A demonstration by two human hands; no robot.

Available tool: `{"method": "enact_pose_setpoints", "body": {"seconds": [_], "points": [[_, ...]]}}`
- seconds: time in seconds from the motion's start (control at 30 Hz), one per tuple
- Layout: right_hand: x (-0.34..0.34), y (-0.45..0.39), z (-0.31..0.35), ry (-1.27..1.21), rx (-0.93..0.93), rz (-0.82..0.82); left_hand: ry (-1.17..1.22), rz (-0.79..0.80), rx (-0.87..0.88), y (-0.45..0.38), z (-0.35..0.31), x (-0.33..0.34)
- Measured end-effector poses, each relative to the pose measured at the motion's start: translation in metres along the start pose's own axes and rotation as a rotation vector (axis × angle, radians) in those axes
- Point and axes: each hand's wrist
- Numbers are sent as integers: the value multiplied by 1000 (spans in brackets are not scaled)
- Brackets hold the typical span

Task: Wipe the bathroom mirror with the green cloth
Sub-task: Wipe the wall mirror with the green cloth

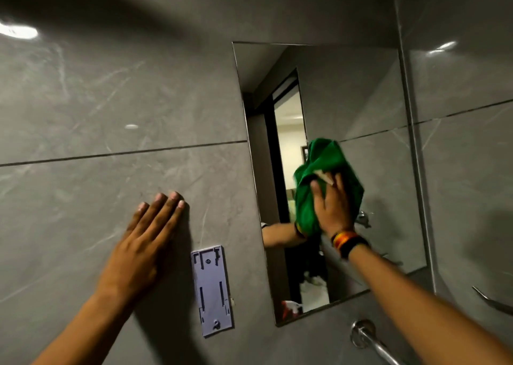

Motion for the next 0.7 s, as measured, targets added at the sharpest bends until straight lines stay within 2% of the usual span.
{"method": "enact_pose_setpoints", "body": {"seconds": [0.1,0.17,0.23,0.37,0.43,0.5,0.7], "points": [[-11,-72,31,-73,4,-113,14,54,-22,-2,-5,-10],[-1,-77,62,-76,34,-128,8,80,-42,-2,-10,-20],[20,-40,96,-64,3,-58,21,96,-69,-2,-17,-31],[59,78,141,-50,-279,280,24,241,-102,-2,-33,-57],[62,110,152,-77,-340,372,-16,270,-68,7,-39,-69],[60,128,163,-99,-333,413,-57,295,-59,24,-39,-76],[53,172,218,-172,-335,405,-74,413,-170,94,-33,-82]]}}
Point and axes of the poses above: each hand's wrist, its own y-axis away from the middle knuckle, its own x-axis out of the palm, z = x × y, and after that the axes turned 7 degrees about -y, right-handed
